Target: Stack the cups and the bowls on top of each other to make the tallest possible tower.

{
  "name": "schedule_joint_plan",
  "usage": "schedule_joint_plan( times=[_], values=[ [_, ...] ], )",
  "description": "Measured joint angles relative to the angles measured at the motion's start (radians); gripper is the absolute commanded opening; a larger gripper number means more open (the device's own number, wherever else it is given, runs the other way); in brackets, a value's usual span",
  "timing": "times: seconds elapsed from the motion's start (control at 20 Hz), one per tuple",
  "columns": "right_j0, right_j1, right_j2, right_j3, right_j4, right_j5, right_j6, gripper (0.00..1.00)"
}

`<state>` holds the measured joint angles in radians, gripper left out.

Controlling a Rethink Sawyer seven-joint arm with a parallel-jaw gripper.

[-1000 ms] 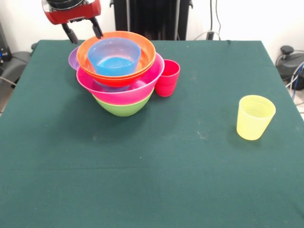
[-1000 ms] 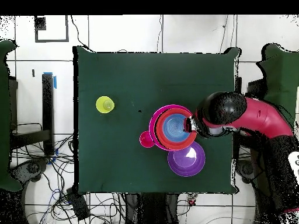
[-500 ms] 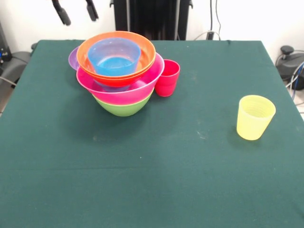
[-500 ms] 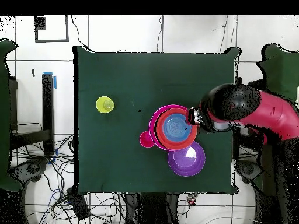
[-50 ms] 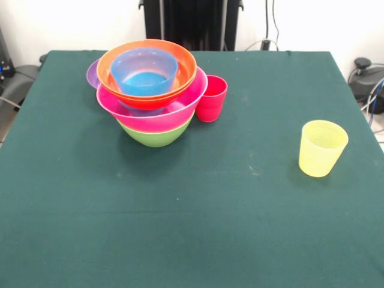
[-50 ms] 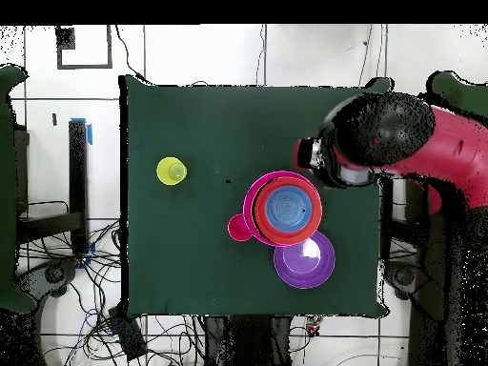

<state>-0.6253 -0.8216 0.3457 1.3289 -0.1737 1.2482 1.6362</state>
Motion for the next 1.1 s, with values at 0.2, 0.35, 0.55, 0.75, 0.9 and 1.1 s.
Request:
schedule_joint_plan(
  times=[0.2,0.35,0.55,0.75,0.9,1.1],
  values=[
    [0.039,0.026,-0.012,-0.059,0.017,0.000,0.086,1.00],
    [0.067,0.057,-0.022,-0.101,0.022,0.000,0.149,1.00],
    [0.101,0.107,-0.031,-0.149,0.022,-0.001,0.214,1.00],
    [0.121,0.157,-0.038,-0.188,0.022,-0.001,0.236,1.00],
    [0.137,0.199,-0.046,-0.220,0.022,-0.002,0.239,1.00],
    [0.163,0.257,-0.057,-0.268,0.022,-0.002,0.239,1.00]
  ],
)
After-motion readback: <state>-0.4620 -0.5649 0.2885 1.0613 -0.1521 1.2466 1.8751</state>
